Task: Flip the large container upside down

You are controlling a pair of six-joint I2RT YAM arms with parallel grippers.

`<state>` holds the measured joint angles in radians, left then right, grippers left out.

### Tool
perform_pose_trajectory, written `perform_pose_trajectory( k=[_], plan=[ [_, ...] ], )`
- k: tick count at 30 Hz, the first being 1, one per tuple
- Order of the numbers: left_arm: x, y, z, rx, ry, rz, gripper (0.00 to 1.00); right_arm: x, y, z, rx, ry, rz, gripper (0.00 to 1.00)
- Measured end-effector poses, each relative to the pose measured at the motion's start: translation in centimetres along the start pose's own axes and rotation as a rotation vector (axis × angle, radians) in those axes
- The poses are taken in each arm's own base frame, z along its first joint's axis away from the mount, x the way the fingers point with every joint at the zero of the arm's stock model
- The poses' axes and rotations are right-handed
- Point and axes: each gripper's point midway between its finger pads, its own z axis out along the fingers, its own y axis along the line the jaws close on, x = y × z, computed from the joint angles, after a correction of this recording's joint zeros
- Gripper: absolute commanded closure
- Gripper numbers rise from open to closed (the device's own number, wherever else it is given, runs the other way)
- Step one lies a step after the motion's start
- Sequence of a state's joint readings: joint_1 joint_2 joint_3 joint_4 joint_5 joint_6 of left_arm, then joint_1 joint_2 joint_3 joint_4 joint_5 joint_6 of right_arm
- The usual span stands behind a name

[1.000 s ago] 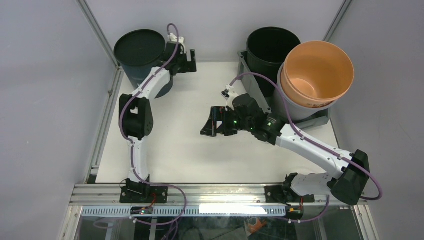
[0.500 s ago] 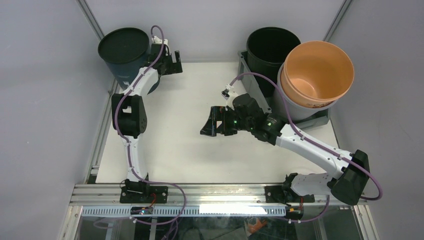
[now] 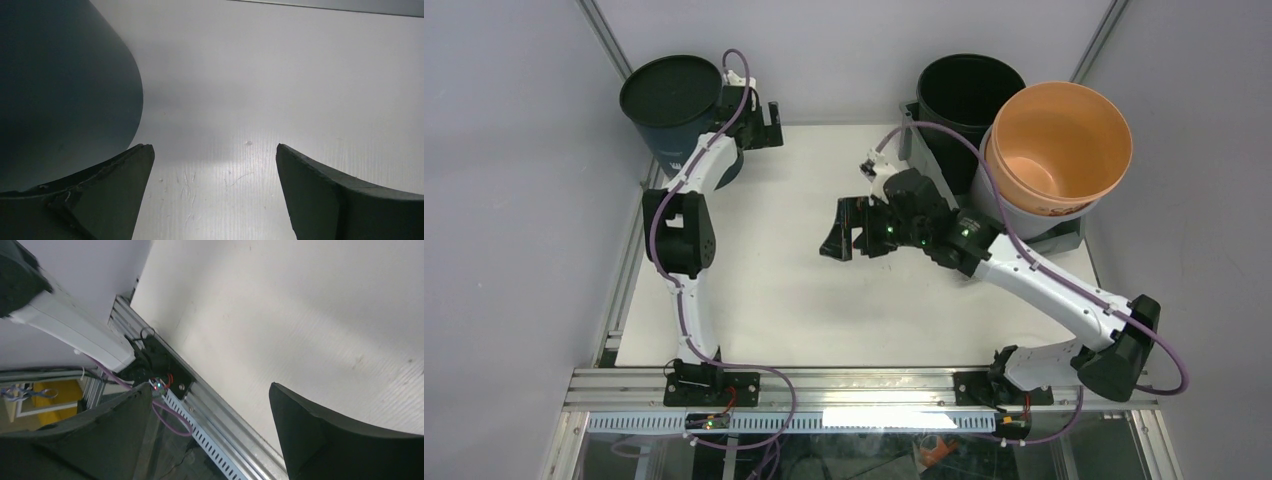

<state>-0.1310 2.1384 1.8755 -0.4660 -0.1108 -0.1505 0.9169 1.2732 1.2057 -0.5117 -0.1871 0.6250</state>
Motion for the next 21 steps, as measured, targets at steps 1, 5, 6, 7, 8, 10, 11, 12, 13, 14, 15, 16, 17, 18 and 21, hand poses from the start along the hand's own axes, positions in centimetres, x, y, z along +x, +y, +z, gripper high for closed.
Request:
perform_pose_trajectory(
  k=[1, 5, 6, 7, 8, 10, 11, 12, 13, 14, 15, 16, 17, 18, 21],
  plan=[
    [-0.2, 0.1, -0.2, -0.001, -0.003, 0.001, 0.01, -1.2, 0.7, -0.4, 0.009, -0.021, -0.025, 0.09],
    [-0.6, 0.8, -0.6, -0.009, -0.009, -0.003, 0.01, -7.0, 3.3, -3.6, 0.037, -0.172, -0.127, 0.08],
    [-0.7, 0.9, -0.7, -0.012, -0.008, -0.004, 0.01, -8.2, 3.8, -4.6, 0.043, -0.210, -0.149, 0.08],
    [-0.7, 1.3, -0.7, -0.018, -0.008, -0.007, 0.01, -9.4, 4.3, -5.8, 0.047, -0.256, -0.170, 0.08],
    [-0.7, 1.6, -0.7, -0.026, -0.006, -0.009, 0.01, -10.2, 4.6, -6.7, 0.052, -0.290, -0.185, 0.08],
    [-0.7, 2.4, -0.9, -0.050, 0.000, -0.013, 0.01, -10.9, 4.3, -8.3, 0.082, -0.339, -0.206, 0.08],
    [-0.8, 2.6, -1.0, -0.054, 0.004, -0.016, 0.01, -11.0, 4.0, -8.8, 0.101, -0.350, -0.212, 0.08],
    [-0.9, 2.8, -1.1, -0.056, 0.006, -0.018, 0.01, -11.1, 3.4, -9.4, 0.132, -0.364, -0.218, 0.08],
    [-1.1, 3.0, -1.2, -0.057, 0.004, -0.022, 0.01, -11.2, 2.8, -9.9, 0.164, -0.375, -0.224, 0.08],
    [-1.3, 2.9, -1.2, -0.050, 0.001, -0.024, 0.01, -11.4, 2.4, -10.3, 0.190, -0.384, -0.228, 0.08],
    [-1.5, 2.8, -1.3, -0.043, -0.002, -0.025, 0.01, -11.6, 1.7, -10.7, 0.231, -0.391, -0.232, 0.07],
    [-1.5, 2.5, -1.4, -0.031, 0.001, -0.028, 0.01, -11.9, 1.0, -11.1, 0.276, -0.406, -0.235, 0.03],
    [-1.5, 2.3, -1.6, -0.021, 0.004, -0.037, 0.01, -12.4, 0.3, -11.8, 0.328, -0.428, -0.236, 0.01],
    [-1.5, 2.1, -1.8, -0.010, 0.005, -0.045, 0.01, -12.9, -0.3, -12.3, 0.373, -0.450, -0.235, 0.01],
    [-1.6, 0.5, -3.0, 0.042, 0.006, -0.065, 0.01, -15.0, -3.1, -15.0, 0.549, -0.539, -0.219, 0.01]
  ],
)
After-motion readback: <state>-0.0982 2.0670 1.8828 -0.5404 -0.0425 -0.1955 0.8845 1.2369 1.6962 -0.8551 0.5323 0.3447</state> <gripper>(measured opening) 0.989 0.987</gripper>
